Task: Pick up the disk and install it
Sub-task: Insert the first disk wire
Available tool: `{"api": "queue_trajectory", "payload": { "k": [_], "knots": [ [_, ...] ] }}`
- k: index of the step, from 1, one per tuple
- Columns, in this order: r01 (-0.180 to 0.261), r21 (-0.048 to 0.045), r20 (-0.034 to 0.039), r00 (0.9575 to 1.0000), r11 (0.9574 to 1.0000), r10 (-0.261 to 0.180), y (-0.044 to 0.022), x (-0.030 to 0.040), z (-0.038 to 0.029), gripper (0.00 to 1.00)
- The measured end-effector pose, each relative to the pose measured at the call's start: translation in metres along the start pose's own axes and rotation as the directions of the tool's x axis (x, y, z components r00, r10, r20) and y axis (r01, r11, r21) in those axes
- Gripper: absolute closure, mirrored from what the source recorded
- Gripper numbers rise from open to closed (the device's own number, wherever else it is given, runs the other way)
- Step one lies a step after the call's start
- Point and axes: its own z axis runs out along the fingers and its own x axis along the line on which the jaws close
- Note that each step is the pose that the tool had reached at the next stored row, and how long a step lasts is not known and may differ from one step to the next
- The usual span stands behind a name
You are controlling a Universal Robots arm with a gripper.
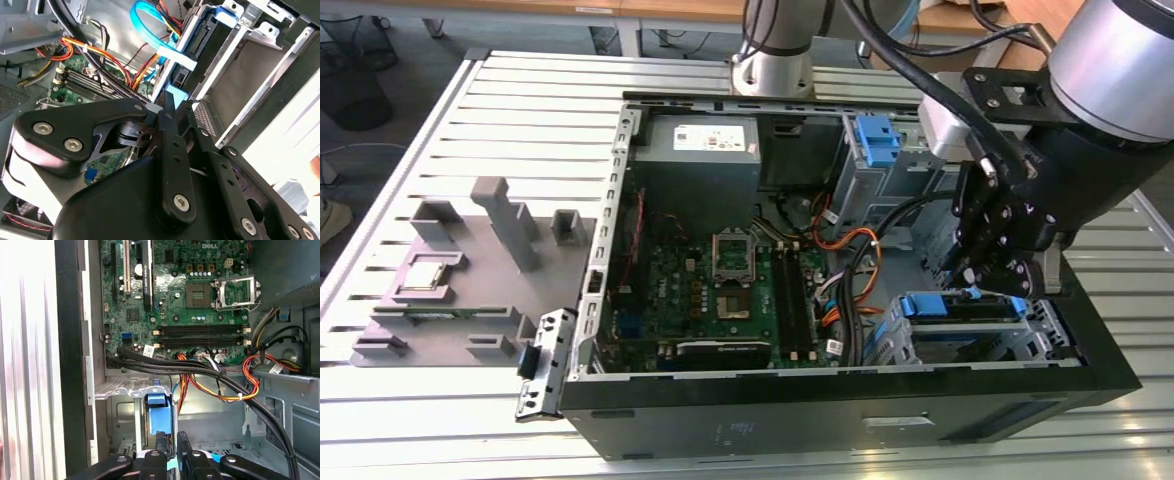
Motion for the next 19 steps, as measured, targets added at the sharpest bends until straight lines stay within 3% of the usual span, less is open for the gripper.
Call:
{"api": "queue_trajectory", "payload": {
  "k": [4, 19],
  "knots": [
    [-0.011, 0.0007, -0.0002, 0.9999, 0.9999, 0.011, -0.0051, -0.0004, 0.0002, 0.76],
    [-0.014, 0.0008, -0.0004, 0.9999, 0.9999, 0.014, -0.0371, -0.0024, 0.0009, 0.76]
  ]
}}
